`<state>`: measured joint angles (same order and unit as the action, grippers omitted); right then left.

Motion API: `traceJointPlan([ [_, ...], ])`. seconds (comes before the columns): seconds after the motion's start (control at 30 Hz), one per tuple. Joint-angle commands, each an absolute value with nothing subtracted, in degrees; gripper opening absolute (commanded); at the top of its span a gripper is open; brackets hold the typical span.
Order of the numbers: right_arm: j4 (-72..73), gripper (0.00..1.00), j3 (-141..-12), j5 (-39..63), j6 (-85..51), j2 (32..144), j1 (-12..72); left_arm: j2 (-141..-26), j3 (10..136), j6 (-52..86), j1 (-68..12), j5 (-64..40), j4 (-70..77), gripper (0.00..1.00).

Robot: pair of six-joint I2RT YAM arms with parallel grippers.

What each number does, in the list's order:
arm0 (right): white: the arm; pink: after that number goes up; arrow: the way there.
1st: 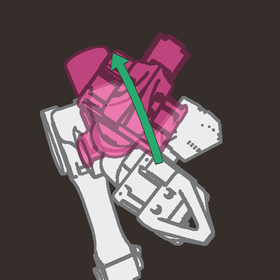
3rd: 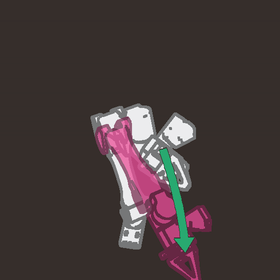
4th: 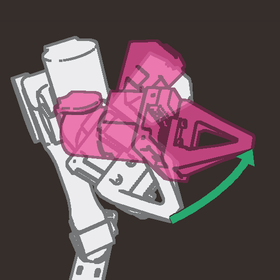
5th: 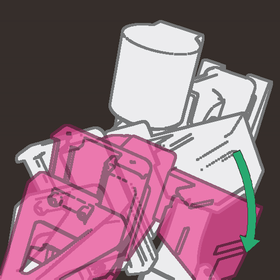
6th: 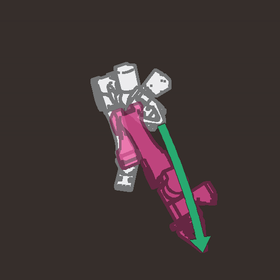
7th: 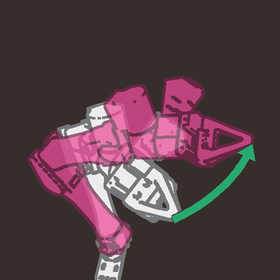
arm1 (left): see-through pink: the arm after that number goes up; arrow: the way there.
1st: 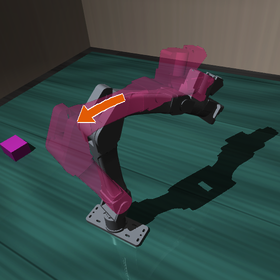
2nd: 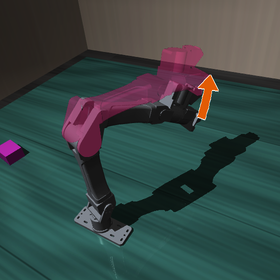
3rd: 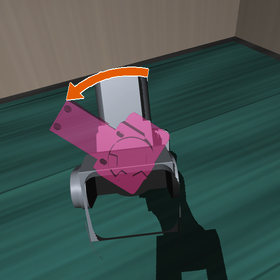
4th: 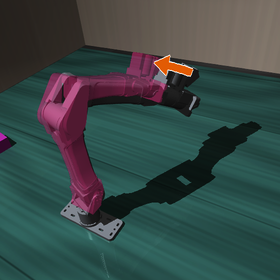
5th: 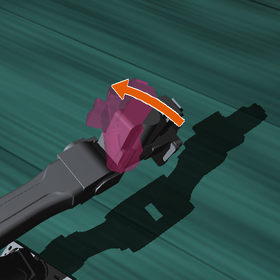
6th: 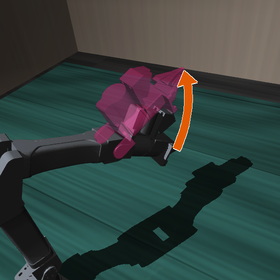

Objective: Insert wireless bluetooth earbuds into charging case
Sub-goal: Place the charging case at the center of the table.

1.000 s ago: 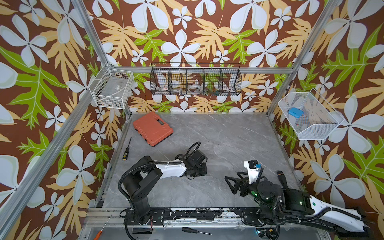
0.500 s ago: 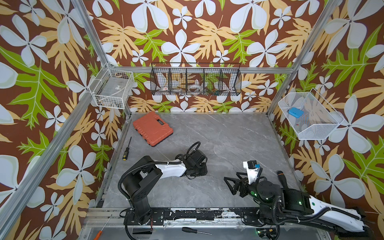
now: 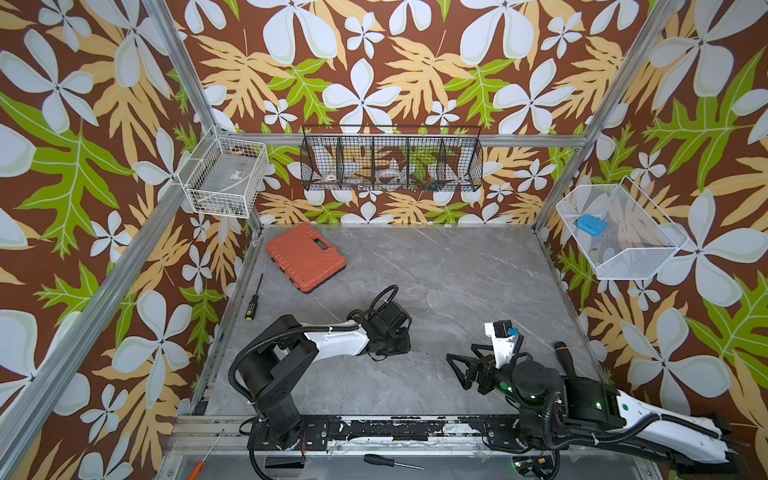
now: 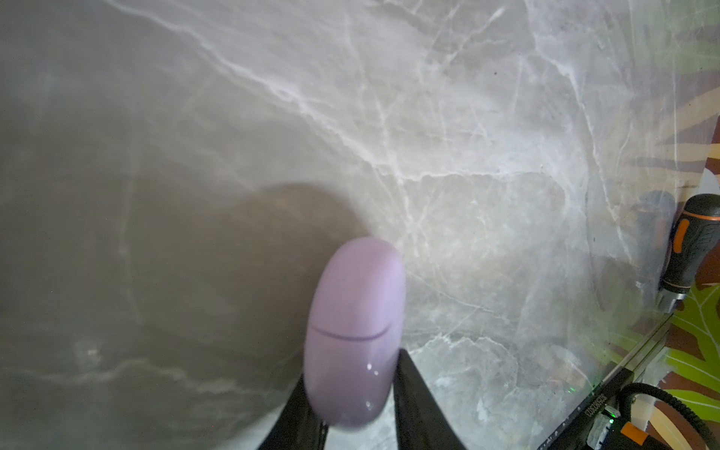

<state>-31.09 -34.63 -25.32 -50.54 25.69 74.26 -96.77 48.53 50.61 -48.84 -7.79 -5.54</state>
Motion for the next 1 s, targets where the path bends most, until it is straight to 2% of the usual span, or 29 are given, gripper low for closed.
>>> traceJointPlan([
  [0.0,-30.1,0.97,-35.1,-25.5,-50.1,26.0,74.3,-96.3,47.7,50.6,-48.8,-7.0,-10.7,0.32],
  [0.33,-29.6,0.97,-35.2,-25.1,-49.8,26.7,74.3,-95.9,47.1,50.3,-48.8,-6.4,-11.3,0.33],
  [0.4,-29.7,0.97,-35.2,-25.1,-49.8,26.7,74.3,-95.9,47.1,50.1,-48.8,-6.3,-11.5,0.40],
  [0.97,-30.7,0.99,-35.1,-26.0,-50.1,26.4,74.3,-88.9,48.0,46.5,-48.8,-3.9,-17.7,0.44],
])
